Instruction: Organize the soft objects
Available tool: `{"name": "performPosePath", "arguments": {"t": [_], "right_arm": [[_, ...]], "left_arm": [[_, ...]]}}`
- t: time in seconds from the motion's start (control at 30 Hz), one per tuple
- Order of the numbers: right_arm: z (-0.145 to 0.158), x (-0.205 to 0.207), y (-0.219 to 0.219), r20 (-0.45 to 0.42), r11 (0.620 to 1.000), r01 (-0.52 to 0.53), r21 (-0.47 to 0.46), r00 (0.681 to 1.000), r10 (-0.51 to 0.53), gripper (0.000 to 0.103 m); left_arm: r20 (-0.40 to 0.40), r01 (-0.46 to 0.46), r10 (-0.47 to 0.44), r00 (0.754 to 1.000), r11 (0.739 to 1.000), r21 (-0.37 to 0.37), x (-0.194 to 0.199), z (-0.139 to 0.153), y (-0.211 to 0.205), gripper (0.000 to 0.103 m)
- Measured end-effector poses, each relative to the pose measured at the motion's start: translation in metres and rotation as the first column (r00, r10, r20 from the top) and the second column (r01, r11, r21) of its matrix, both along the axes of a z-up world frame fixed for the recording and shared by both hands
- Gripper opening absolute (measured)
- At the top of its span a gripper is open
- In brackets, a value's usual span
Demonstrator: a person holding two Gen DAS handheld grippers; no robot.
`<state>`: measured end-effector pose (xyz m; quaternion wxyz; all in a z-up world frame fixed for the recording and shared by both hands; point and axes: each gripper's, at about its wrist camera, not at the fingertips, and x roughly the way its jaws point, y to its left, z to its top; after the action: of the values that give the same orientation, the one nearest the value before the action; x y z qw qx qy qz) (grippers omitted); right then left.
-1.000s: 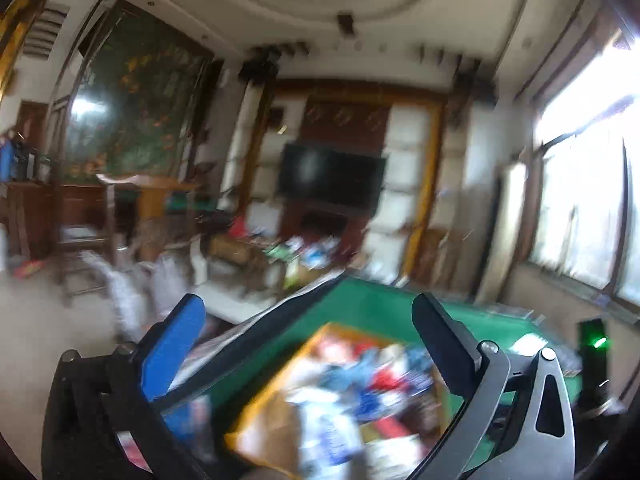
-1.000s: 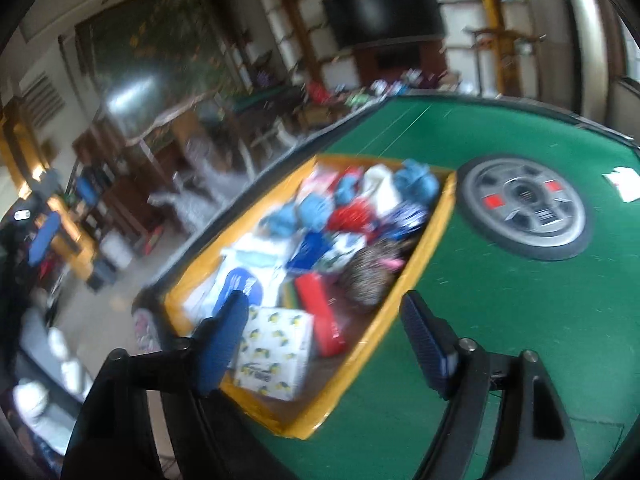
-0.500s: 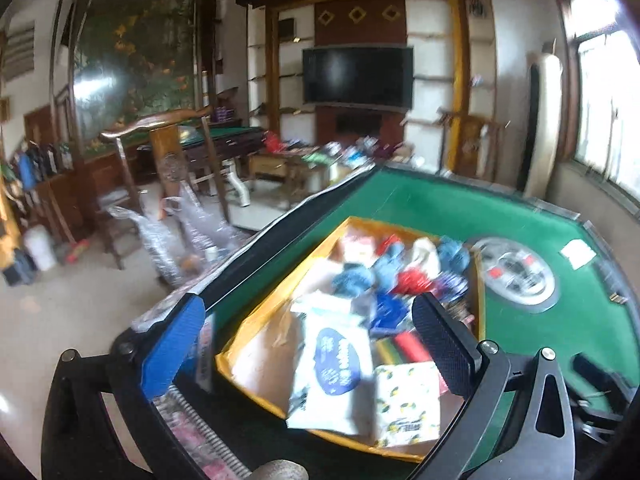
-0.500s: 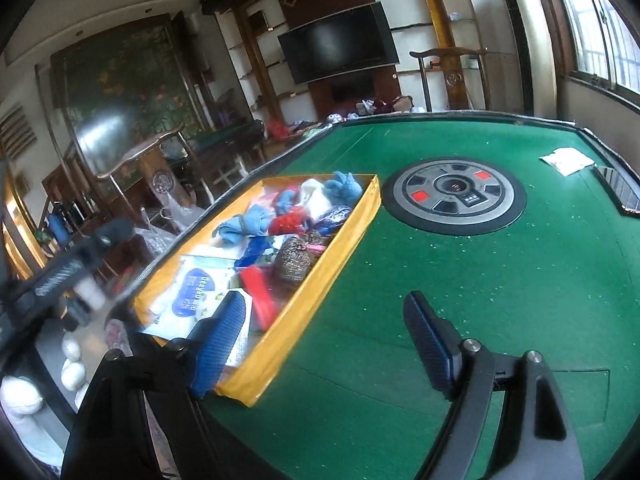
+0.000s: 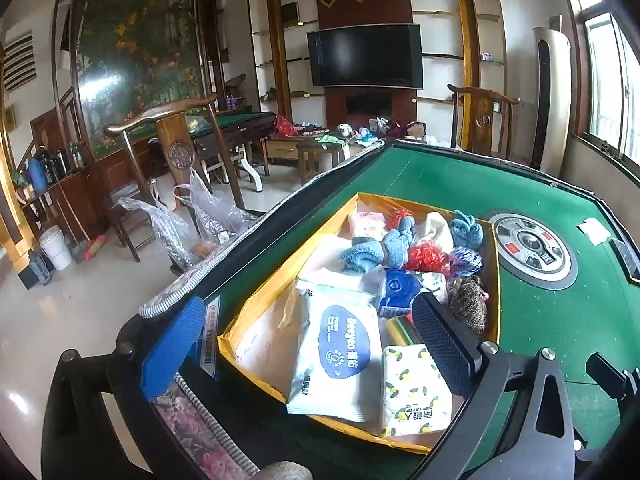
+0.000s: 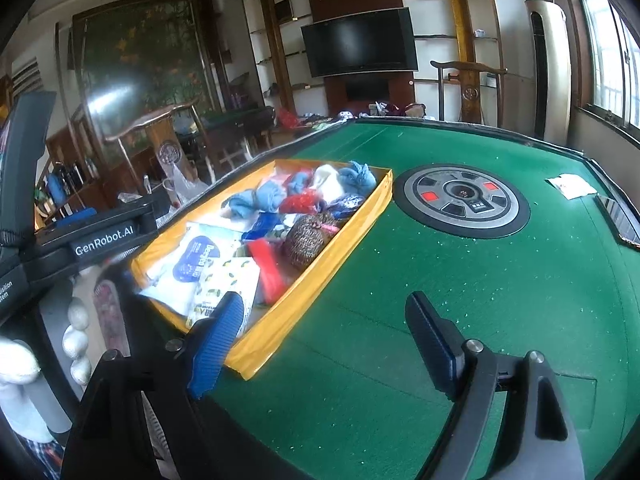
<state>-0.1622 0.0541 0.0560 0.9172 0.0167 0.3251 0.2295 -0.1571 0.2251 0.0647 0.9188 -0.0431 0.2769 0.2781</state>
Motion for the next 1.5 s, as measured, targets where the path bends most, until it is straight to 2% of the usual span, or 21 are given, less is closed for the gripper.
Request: {"name": "performPosePath", "arguments": {"t": [0.5, 0.73, 0.97, 1.37, 1.5], "right_arm": [[-0.008, 0.004, 0.024, -0.042, 0.998, -0.030, -0.056, 0.999, 0.027, 0.079], [-0.006, 0.007, 0.042, -0.051, 0.991, -0.059, -0.122, 0.997, 0.053, 0.079], [0.002, 0.020, 0.066, -0.027, 0.962, -0.047, -0.270, 0.999, 0.042, 0.079], [0.002, 0.028, 0.101, -0.014, 0.920, -0.092, -0.380, 0.995, 0.094, 0.079], [0.005, 0.030, 0.109, -0.011, 0.916, -0.102, -0.389, 0.994, 0.106, 0.079]], "left_arm": [[-0.028, -0.005, 0.003, 1.000, 0.998, -0.064, 0.002, -0.014, 0.021, 0.103], [-0.047, -0.005, 0.000, 0.999, 0.995, -0.104, 0.002, -0.022, 0.034, 0.103], [-0.057, -0.006, -0.003, 0.998, 0.989, -0.149, 0.001, -0.031, 0.049, 0.103], [-0.056, -0.022, 0.010, 0.998, 0.979, -0.205, -0.002, -0.039, 0.079, 0.103], [-0.059, -0.025, 0.012, 0.998, 0.974, -0.223, -0.001, -0.043, 0.087, 0.103]]}}
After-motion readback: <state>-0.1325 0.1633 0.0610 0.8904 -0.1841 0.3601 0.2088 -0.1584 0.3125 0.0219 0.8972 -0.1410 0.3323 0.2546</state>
